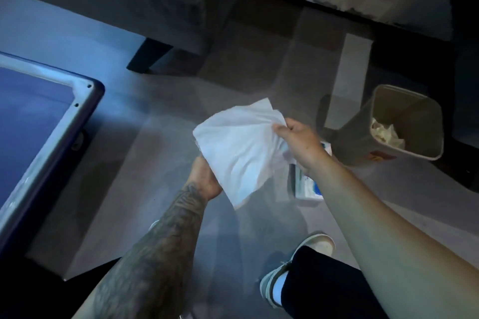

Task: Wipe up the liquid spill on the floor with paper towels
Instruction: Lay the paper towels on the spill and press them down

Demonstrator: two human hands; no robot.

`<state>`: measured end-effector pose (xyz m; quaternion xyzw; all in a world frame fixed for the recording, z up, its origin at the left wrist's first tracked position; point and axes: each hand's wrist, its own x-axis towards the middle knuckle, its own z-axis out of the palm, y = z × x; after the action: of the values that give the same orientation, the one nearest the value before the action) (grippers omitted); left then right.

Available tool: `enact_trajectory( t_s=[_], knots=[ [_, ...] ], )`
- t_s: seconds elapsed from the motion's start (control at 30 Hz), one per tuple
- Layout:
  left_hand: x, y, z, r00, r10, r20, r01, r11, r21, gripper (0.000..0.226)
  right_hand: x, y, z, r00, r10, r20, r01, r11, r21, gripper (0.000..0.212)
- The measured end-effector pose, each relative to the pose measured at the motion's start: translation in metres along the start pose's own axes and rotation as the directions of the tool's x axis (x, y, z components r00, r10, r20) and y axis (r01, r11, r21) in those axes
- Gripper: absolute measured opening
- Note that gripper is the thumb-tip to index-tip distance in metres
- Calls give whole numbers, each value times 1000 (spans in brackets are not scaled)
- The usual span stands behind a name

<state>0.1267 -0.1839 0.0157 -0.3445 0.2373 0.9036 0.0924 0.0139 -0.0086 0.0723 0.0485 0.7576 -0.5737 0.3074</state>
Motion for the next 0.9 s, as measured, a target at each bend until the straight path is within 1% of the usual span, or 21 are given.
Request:
enact_trajectory(
  t_s=[0.07, 0.13, 0.2, 0.23, 0.27, 0.3, 0.33, 0.37, 0.43, 0.47, 0.5, 0.57, 0.6, 0.67, 0.7, 0.73, 0.77, 0.8, 0.83, 0.9],
  knots=[
    [-11, 15, -12, 998, 41, 41, -40, 999, -12, 55, -1, 13, 19, 999, 42, -2, -42, 998, -53, 16],
    [-16, 23, -30, 998, 7, 65, -3, 998, -65, 74, -2, 26, 37, 999, 47, -8, -47, 990, -130, 15],
    [-18, 26, -52, 997, -42, 65, 50, 990, -130, 98, -1, 41, 55, 998, 49, -31, -54, 983, -174, 16],
    [-19, 27, -61, 997, -50, 66, 60, 988, -145, 105, -1, 48, 63, 997, 55, -47, -63, 980, -186, 17],
    [-20, 27, -72, 997, -51, 59, 60, 987, -151, 106, -1, 54, 70, 997, 57, -57, -68, 977, -204, 18],
    [-20, 27, -81, 997, -48, 56, 56, 988, -144, 104, 0, 60, 77, 997, 54, -61, -66, 973, -220, 18],
    [-21, 28, -89, 999, -39, 32, 42, 993, -108, 95, 2, 66, 84, 997, 56, -60, -68, 970, -232, 19],
    [-21, 28, -97, 1000, -24, 6, 24, 998, -51, 80, 5, 73, 91, 997, 60, -51, -71, 966, -247, 18],
    [-19, 26, -113, 994, -33, -104, 42, 995, 87, 49, 9, 85, 101, 997, 77, -30, -83, 957, -277, 17],
    [-17, 25, -123, 985, -41, -166, 62, 991, 123, 43, 10, 89, 107, 996, 81, -25, -85, 956, -281, 16],
    [-15, 25, -132, 976, -44, -213, 75, 988, 136, 43, 12, 96, 113, 996, 82, -27, -86, 959, -272, 15],
    [-13, 26, -148, 967, -67, -246, 100, 987, 125, 43, 16, 104, 123, 994, 108, -26, -111, 976, -189, 12],
    [-13, 26, -154, 964, -92, -251, 127, 984, 124, 43, 18, 108, 127, 988, 151, -10, -151, 981, -118, 18],
    [-11, 28, -166, 955, -153, -256, 190, 973, 129, 44, 20, 119, 133, 950, 295, 104, -299, 954, 26, 34],
    [-9, 28, -175, 948, -179, -264, 220, 966, 136, 45, 20, 128, 133, 907, 377, 187, -395, 916, 71, 43],
    [-8, 27, -182, 941, -204, -270, 249, 958, 144, 48, 19, 137, 134, 857, 445, 261, -479, 874, 82, 52],
    [-6, 25, -191, 931, -224, -289, 276, 949, 153, 52, 17, 147, 133, 813, 492, 310, -533, 844, 57, 55],
    [-4, 23, -198, 922, -231, -309, 290, 943, 162, 55, 14, 155, 132, 786, 518, 337, -560, 828, 35, 52],
    [-2, 21, -204, 914, -223, -339, 294, 940, 174, 55, 13, 164, 133, 779, 530, 333, -565, 825, 7, 46],
    [5, 17, -211, 881, -150, -448, 267, 941, 209, 48, 10, 178, 133, 800, 534, 273, -538, 840, -67, 34]
  ],
)
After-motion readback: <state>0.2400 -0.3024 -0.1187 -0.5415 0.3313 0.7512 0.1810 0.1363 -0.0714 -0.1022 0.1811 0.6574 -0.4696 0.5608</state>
